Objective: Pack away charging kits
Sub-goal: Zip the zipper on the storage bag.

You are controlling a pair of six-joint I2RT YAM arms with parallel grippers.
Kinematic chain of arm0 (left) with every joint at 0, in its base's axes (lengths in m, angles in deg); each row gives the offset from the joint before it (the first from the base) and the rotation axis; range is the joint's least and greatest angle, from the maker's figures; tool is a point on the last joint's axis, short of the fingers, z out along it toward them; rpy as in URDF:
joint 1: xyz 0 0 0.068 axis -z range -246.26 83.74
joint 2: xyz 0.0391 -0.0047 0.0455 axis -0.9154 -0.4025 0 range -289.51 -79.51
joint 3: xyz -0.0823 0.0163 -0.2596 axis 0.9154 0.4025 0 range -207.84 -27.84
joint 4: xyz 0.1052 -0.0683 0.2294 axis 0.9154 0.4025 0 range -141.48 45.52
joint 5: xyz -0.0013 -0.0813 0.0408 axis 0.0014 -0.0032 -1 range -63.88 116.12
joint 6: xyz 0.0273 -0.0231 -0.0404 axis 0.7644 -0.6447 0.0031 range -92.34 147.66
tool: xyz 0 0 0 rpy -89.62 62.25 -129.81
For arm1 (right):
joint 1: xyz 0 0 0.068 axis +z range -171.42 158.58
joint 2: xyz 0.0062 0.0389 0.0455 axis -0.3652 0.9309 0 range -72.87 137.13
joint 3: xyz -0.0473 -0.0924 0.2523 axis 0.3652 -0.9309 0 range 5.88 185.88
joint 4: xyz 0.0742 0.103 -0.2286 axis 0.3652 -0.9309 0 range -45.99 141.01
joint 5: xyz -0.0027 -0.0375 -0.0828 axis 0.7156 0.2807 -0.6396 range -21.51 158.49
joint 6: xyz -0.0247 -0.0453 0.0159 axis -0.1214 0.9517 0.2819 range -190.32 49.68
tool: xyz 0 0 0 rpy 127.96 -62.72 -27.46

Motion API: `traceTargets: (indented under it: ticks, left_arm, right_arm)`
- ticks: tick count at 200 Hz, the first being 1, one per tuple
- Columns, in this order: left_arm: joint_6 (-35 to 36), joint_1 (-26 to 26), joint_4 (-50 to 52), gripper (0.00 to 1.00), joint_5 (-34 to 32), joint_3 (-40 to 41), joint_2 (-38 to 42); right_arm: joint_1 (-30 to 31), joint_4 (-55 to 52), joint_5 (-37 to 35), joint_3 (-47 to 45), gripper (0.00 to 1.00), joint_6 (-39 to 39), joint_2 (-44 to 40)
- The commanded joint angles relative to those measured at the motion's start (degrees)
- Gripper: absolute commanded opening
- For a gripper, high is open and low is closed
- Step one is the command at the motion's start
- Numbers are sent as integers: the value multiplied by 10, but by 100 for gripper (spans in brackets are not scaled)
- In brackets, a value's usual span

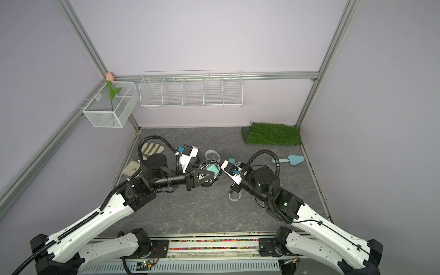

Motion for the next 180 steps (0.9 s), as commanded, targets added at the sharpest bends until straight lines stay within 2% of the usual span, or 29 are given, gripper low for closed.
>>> traceTargets:
  ticks: [1, 21, 59, 100, 131, 149, 180]
  left_arm:
    - [31, -2, 67, 0, 42, -3, -18]
    - [49, -1, 92, 0, 49, -11, -39]
    - [82, -1, 124, 0, 42, -4, -50]
    - [118, -1, 161, 0, 55, -26, -83]
    - [150, 0, 174, 0, 70, -39, -110]
    - [182, -1, 206, 0, 68, -65, -129]
    - [262, 4, 296, 0, 104, -138, -189]
  right_arm:
    - [-17, 6, 18, 42, 6, 30, 2]
    - [-20, -10, 38, 51, 6, 64, 19]
    - [-63, 32, 79, 27, 6, 105, 18]
    - [-77, 62, 114, 18, 6, 142, 13]
    - [-114, -17, 175, 68, 6, 144, 42]
    - [-126, -13, 187, 77, 6, 158, 60]
    - [-138, -17, 187, 108, 6, 206, 108]
